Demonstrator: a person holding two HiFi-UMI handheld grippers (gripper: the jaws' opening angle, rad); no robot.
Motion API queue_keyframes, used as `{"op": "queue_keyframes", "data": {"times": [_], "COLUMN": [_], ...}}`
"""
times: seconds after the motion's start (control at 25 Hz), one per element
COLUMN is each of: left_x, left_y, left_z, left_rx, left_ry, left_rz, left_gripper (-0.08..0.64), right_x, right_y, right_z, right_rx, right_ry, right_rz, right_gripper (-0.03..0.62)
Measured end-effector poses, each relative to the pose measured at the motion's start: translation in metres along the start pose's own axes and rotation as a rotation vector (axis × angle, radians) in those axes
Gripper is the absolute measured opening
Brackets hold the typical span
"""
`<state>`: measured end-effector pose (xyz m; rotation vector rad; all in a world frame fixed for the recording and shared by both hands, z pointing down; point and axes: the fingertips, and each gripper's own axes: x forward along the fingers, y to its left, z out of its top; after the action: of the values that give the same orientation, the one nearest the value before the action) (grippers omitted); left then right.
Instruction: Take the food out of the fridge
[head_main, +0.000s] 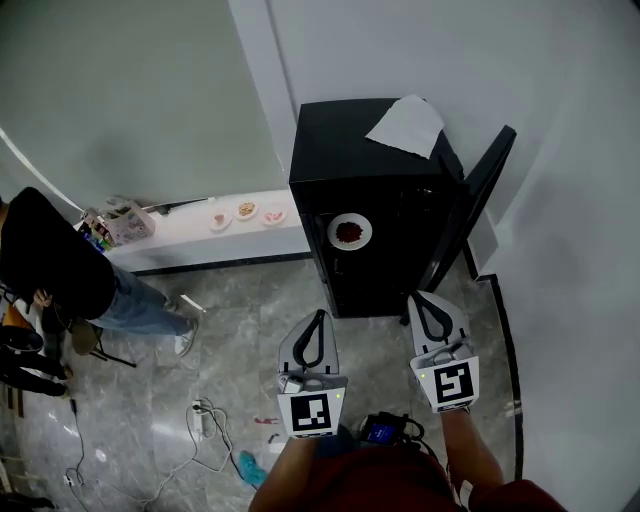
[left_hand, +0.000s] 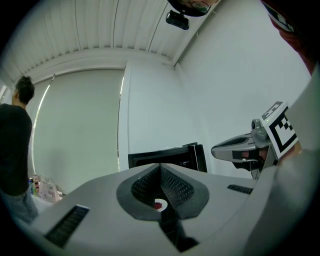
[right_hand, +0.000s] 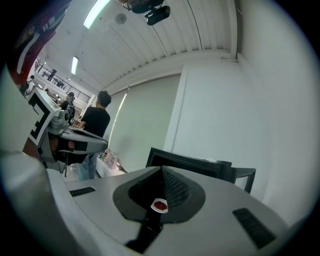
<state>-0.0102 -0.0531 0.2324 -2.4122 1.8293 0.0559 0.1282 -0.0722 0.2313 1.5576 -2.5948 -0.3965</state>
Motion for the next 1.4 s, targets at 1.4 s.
{"op": "queue_keyframes", "data": {"times": [1.4], "left_x": [0.117], "left_y": [0.163], "left_z": [-0.051], "left_rx": [-0.077], "left_ry": [0.002], "left_rz": [-0.06], "left_gripper": [0.014], "right_x": [0.18], "right_y": [0.034], "right_z": [-0.02], "right_rx": [0.005], "right_ry": [0.042], "right_rz": [-0.127], "right_gripper": [0.021]}}
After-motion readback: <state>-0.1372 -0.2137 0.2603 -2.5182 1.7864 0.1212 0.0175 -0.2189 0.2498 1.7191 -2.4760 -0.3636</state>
